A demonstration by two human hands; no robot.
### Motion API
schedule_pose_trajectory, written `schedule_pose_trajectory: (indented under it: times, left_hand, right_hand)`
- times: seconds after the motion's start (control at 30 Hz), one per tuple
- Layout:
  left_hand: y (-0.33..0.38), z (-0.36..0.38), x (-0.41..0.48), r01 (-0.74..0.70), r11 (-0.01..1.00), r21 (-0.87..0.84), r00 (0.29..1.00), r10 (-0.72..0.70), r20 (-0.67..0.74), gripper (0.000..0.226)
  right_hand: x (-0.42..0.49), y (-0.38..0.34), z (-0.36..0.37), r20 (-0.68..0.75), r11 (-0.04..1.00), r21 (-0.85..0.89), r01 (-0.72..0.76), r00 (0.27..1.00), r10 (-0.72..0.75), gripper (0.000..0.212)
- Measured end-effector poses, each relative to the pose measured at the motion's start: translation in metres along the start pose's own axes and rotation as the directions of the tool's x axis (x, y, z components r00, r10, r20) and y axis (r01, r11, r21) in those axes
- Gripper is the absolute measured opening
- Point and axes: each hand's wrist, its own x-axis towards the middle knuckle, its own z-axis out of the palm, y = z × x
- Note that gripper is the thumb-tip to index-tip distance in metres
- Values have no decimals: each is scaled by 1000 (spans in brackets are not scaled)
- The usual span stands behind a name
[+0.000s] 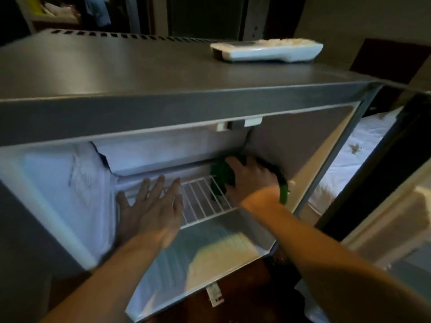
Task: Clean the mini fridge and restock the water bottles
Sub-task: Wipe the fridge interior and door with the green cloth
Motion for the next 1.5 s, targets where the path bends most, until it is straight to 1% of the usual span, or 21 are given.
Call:
schedule_pose_trajectory:
  times: [0.1, 0.2, 0.27, 0.37, 0.43, 0.47, 0.5, 0.57, 0.63, 0.67, 0.77, 0.83, 0.9, 0.97, 1.07, 1.13, 1.17, 1.23, 1.33, 1.4, 1.5]
  left_hand:
    - [2, -2, -1, 22, 1000, 6, 1000, -21, -22, 55]
    - [3, -3, -3, 67, 997, 24, 996, -65, -59, 58]
    - [3, -5, -3, 74, 997, 33, 997, -73, -40, 58]
    - [4, -5, -3, 54, 997, 53, 998, -53, -25, 58]
    - [3, -5, -3, 46, 997, 58, 999, -45, -24, 58]
    - [3, -4, -3, 45, 997, 61, 999, -43, -21, 58]
    - [3, -3, -3, 42, 997, 66, 999, -41, -21, 58]
    - [3, -2, -3, 40, 997, 69, 999, -39, -21, 57]
    - [3, -2, -2, 44, 997, 56, 999, -42, -26, 57]
    - [3, -2, -2, 47, 998, 51, 998, -46, -31, 56]
    - [4, -1, -3, 53, 998, 40, 998, -51, -44, 56]
    - [3, -2, -4, 56, 998, 28, 997, -54, -56, 55]
    - [3, -2, -4, 61, 998, 20, 996, -59, -65, 54]
    - [3, -3, -5, 62, 998, 11, 996, -62, -69, 53]
    - [3, -2, -6, 58, 998, 2, 995, -58, -82, 52]
    - [4, -1, -5, 57, 998, 12, 995, -56, -83, 52]
    - [4, -1, -5, 57, 998, 18, 996, -56, -75, 52]
    - [2, 0, -4, 66, 998, 20, 996, -65, -62, 53]
    - [1, 0, -3, 75, 997, 27, 996, -73, -56, 53]
    - [2, -1, -3, 78, 996, 32, 995, -77, -56, 53]
    - [1, -3, -3, 79, 996, 37, 996, -77, -52, 53]
  right_hand:
    - [1, 0, -5, 30, 999, 48, -7, 1000, 5, 59]
    - [-5, 4, -10, 37, 1000, 9, -2, 999, 2, 57]
    - [-17, 3, -7, -29, 998, -27, 62, 998, -63, 54]
    - [-34, 7, -1, -160, 983, -49, 178, 970, -184, 52]
    - [-37, 4, 9, -161, 982, -56, 181, 969, -188, 50]
    - [-35, 0, 12, -166, 985, -26, 171, 971, -173, 49]
    - [-30, -4, 11, -151, 990, 4, 141, 979, -139, 52]
    - [-15, -10, 4, 3, 994, 38, 99, 995, -99, 59]
    - [0, -13, 0, 119, 992, 51, 111, 986, -117, 57]
    - [6, -14, -1, 141, 993, 49, 107, 984, -113, 55]
    - [25, -20, 4, 40, 988, -12, 154, 987, -153, 46]
    - [38, -25, 11, -43, 984, 3, 180, 983, -179, 43]
    - [47, -29, 16, -106, 984, 19, 175, 979, -172, 39]
    - [45, -30, 18, -141, 984, 6, 180, 974, -178, 37]
    - [25, -26, 10, -110, 976, 8, 217, 970, -215, 39]
    - [7, -20, 3, -72, 979, 17, 202, 977, -200, 42]
    - [-2, -15, 2, -79, 980, 16, 200, 977, -199, 42]
    - [-23, -8, 4, -173, 971, -13, 238, 956, -236, 38]
    - [-37, 3, 7, -208, 972, 18, 233, 952, -224, 38]
    - [-34, 1, 11, -193, 973, 15, 228, 956, -221, 36]
    - [-13, -13, 5, -124, 980, -14, 197, 973, -197, 38]
